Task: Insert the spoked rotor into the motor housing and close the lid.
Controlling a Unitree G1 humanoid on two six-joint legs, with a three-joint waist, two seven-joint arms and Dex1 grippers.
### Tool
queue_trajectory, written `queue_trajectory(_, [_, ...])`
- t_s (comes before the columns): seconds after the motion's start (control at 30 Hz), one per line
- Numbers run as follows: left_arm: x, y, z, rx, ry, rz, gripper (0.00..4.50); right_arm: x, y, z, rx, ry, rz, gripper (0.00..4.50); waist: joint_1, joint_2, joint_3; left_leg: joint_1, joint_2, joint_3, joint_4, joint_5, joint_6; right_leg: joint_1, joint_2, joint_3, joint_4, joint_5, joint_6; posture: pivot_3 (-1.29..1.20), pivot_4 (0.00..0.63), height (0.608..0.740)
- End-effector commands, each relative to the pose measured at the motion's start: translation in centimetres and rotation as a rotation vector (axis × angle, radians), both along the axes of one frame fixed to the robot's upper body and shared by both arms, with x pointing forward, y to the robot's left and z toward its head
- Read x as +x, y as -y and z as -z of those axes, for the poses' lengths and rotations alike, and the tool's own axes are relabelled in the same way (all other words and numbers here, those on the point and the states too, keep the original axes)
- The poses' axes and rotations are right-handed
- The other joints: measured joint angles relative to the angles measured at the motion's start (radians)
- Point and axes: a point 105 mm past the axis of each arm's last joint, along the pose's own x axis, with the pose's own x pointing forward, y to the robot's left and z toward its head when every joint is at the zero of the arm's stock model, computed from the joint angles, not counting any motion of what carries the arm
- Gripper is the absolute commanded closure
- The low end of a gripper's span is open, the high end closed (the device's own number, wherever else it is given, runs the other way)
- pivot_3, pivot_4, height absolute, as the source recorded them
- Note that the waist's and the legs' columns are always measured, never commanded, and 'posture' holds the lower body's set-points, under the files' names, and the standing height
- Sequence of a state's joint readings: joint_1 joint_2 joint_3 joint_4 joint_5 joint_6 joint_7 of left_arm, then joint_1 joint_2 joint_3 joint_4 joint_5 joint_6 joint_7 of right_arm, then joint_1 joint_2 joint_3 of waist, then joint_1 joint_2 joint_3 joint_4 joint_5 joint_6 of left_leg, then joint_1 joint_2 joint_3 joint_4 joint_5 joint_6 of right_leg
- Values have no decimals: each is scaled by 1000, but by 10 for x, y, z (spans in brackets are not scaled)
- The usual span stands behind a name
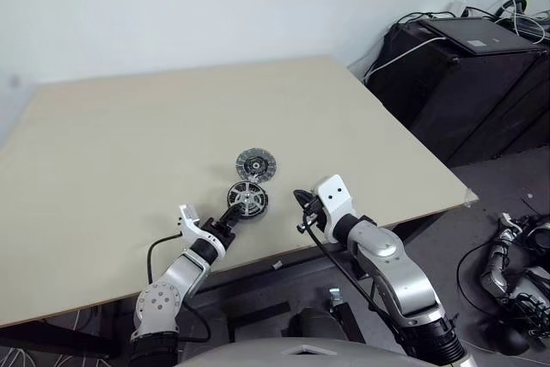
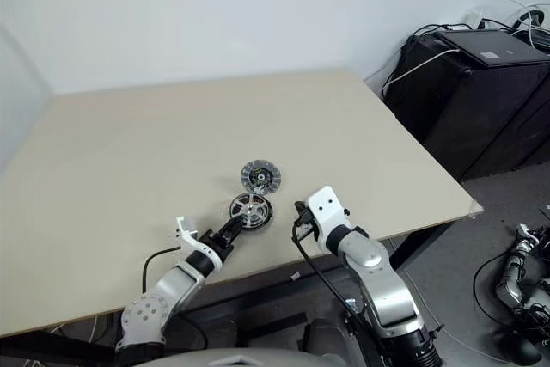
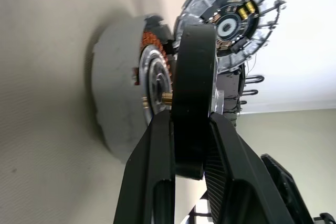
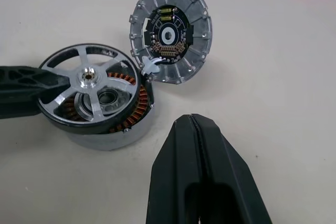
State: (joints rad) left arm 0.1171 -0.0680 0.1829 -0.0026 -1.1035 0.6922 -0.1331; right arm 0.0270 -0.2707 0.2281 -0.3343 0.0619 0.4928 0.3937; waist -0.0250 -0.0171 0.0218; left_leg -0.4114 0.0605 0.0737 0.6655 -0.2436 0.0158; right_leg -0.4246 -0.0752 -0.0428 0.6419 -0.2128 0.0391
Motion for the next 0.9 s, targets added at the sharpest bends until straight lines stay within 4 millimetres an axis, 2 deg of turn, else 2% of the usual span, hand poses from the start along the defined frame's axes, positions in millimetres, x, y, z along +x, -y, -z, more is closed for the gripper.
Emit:
queue_trajectory(0.03, [8, 15, -11, -50, 43, 11, 4081, 2, -1, -15, 7, 55, -4, 4500, 0, 0, 0, 0, 0, 0, 0, 0, 0, 0, 0, 0, 0, 0, 0, 0, 0, 740])
queue_trajectory(0.73, [21, 17, -12, -51, 55, -5, 4081, 1, -2, -15, 9, 58, -6, 4500, 5, 0, 0, 0, -1, -2, 1, 0, -1, 1, 0, 0, 1, 0, 0, 0, 0, 740])
queue_trajectory(0.77, [21, 18, -12, -52, 54, -2, 3360, 1, -2, -15, 9, 58, -6, 4500, 5, 0, 0, 0, -1, -2, 1, -1, -1, 2, 0, 0, 1, 0, 0, 0, 0, 740])
queue_trajectory(0.9, [20, 21, -11, -50, 51, 11, 2149, 1, -3, -15, 10, 58, -7, 4500, 8, 1, 0, 2, -2, -3, 1, -2, -4, 4, 0, 0, 0, 0, 0, 0, 0, 740])
